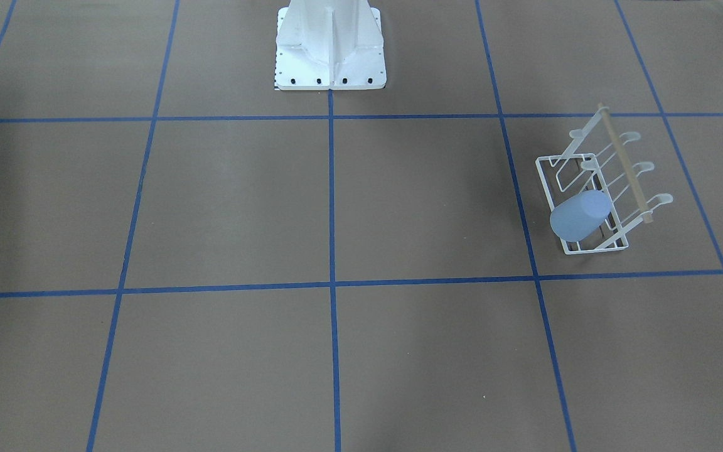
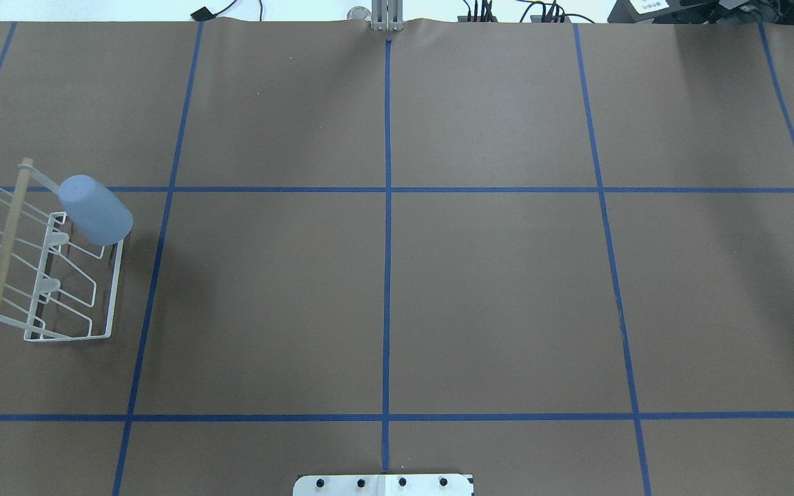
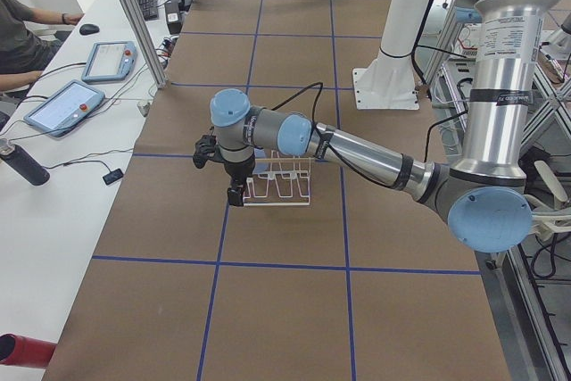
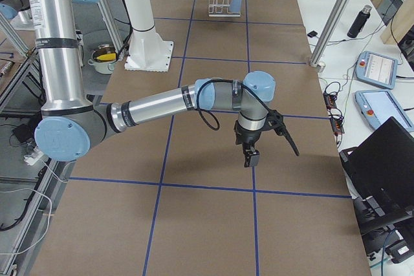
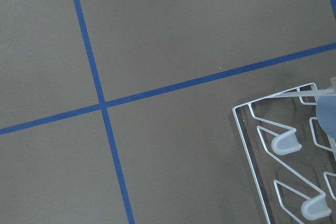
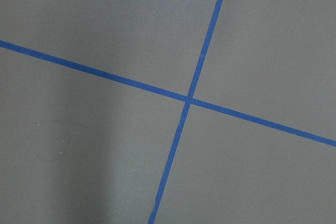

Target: Hang cup on cup holder

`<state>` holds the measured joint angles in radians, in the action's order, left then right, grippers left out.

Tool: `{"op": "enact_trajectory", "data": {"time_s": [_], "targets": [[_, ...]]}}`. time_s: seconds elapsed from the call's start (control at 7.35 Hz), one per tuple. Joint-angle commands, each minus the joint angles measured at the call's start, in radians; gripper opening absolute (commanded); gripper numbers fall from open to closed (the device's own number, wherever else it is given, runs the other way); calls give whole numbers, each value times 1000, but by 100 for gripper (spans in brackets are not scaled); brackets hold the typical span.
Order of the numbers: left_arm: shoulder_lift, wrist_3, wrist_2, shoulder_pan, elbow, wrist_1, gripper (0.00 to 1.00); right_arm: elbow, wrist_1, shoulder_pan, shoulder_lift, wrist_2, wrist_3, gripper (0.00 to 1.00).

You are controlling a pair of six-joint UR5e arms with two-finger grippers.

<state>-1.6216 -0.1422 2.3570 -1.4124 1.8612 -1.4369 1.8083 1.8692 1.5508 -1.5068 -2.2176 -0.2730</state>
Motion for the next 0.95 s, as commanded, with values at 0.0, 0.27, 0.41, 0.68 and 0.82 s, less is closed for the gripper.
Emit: {"op": "enact_trajectory", "data": {"time_s": [0.0,0.27,0.41,0.68,0.82], "targets": [[63,24,41,-3,51,-31,98,36,-41,-4,-76,-1,1,100],[52,27,33,1,34,-30,98,36,-41,-9,-79,3,8,100],[54,30,31,1,26,-31,98,36,-41,-14,-79,-5,14,100],[65,32,28,1,24,-30,98,74,-62,-14,-121,-4,14,100],[66,33,-13,0,20,-28,98,92,-86,-14,-141,-5,23,100]]}}
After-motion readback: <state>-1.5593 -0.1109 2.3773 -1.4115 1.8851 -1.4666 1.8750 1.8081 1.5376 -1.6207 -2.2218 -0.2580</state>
